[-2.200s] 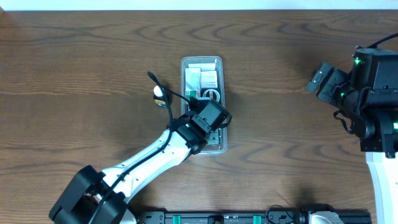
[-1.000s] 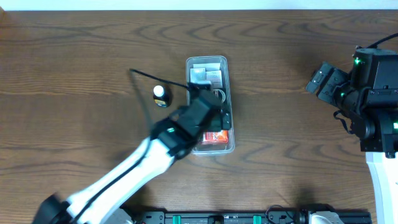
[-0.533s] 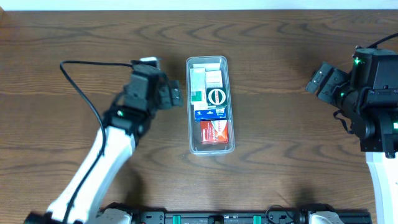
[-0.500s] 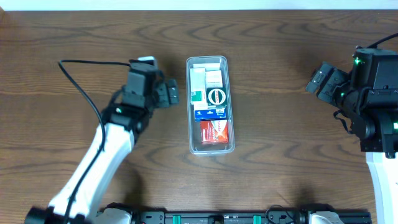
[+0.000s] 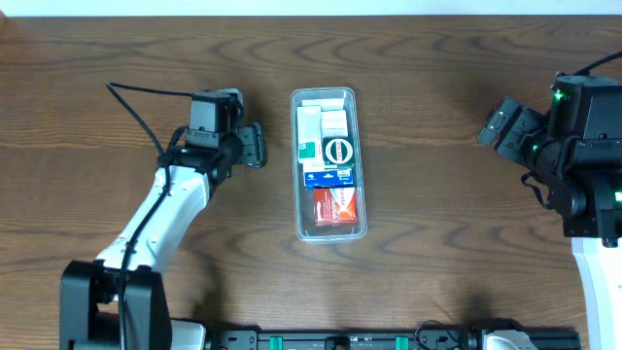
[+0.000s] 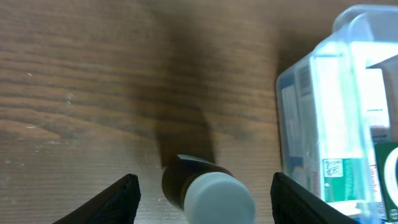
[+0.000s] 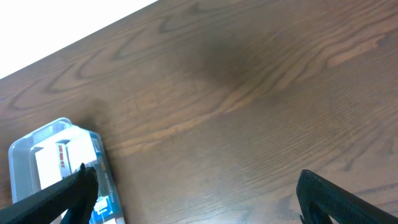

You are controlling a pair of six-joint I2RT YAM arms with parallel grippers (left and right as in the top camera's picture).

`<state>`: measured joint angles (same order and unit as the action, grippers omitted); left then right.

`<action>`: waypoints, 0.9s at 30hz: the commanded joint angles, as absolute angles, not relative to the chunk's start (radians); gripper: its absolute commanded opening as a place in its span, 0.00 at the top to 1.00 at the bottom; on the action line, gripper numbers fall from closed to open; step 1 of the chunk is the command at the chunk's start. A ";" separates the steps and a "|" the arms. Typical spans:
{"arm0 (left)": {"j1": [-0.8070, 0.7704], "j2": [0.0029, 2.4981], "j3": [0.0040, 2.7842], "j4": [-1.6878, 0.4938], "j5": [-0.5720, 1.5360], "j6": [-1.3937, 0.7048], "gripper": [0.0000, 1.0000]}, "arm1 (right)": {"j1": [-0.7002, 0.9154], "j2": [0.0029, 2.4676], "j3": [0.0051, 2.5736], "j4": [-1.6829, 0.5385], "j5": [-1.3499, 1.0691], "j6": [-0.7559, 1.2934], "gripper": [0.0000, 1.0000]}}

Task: Pack container
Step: 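Move the left gripper to the white-capped bottle and grasp it, then lower the bottle into the container beside the red box and release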

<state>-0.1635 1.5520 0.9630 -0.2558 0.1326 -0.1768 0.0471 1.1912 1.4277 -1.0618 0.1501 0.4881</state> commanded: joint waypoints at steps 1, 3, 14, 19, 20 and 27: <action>-0.160 1.565 0.975 -0.256 0.146 -0.149 0.32 | 0.036 1.192 1.431 -1.063 0.154 0.485 0.01; -0.160 1.566 0.975 -0.259 0.146 -0.149 0.36 | 0.036 1.192 1.431 -1.063 0.154 0.485 0.01; -0.160 1.566 0.975 -0.265 0.146 -0.149 0.62 | 0.036 1.192 1.431 -1.063 0.154 0.485 0.01; -0.161 1.560 0.975 -0.282 0.146 -0.141 0.80 | 0.036 1.191 1.431 -1.063 0.154 0.485 0.01; -0.162 1.554 0.975 -0.281 0.146 -0.128 0.81 | 0.036 1.192 1.431 -1.063 0.154 0.485 0.01; -0.186 1.414 0.989 -0.323 0.136 -0.116 0.90 | 0.036 1.192 1.431 -1.063 0.154 0.485 0.01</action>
